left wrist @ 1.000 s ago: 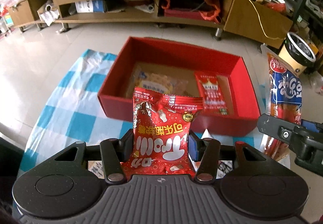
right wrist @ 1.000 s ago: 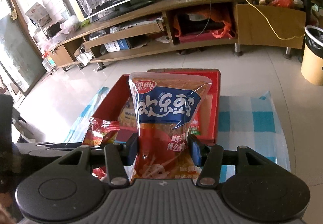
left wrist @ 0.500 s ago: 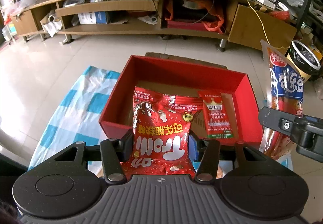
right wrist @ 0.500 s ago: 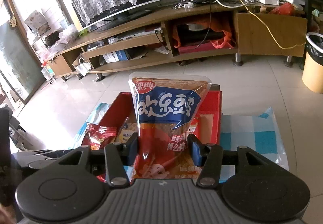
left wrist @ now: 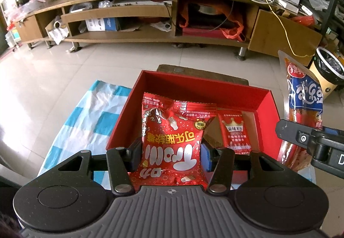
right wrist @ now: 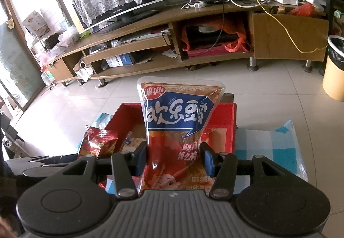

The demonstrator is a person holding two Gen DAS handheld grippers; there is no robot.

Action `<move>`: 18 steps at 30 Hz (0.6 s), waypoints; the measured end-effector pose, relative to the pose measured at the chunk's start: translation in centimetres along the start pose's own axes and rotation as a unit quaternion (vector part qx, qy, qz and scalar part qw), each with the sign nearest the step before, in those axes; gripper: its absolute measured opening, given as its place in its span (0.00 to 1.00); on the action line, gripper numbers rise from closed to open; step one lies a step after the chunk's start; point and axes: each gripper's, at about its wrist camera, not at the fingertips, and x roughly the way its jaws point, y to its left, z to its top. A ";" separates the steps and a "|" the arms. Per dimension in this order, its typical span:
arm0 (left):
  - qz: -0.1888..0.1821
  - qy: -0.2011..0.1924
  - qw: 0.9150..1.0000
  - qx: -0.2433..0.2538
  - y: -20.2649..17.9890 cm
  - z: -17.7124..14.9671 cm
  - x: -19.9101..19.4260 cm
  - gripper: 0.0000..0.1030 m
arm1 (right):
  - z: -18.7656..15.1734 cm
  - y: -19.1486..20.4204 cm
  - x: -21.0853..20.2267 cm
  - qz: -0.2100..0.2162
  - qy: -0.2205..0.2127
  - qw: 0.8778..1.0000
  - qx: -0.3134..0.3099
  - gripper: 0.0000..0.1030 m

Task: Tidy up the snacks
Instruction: 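Lower red chip bag into box and open left tool while right places bread-stick bag beside it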

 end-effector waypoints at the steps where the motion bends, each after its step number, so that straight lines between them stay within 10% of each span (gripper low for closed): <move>1: 0.001 0.000 1.000 0.000 0.0 0.1 0.1 0.59 | 0.1 0.0 0.1 -0.001 0.000 1.000 0.001 0.48; 18: 0.013 0.006 1.000 0.002 0.0 1.3 1.9 0.59 | 0.9 -0.3 2.2 -0.012 0.014 1.000 0.002 0.48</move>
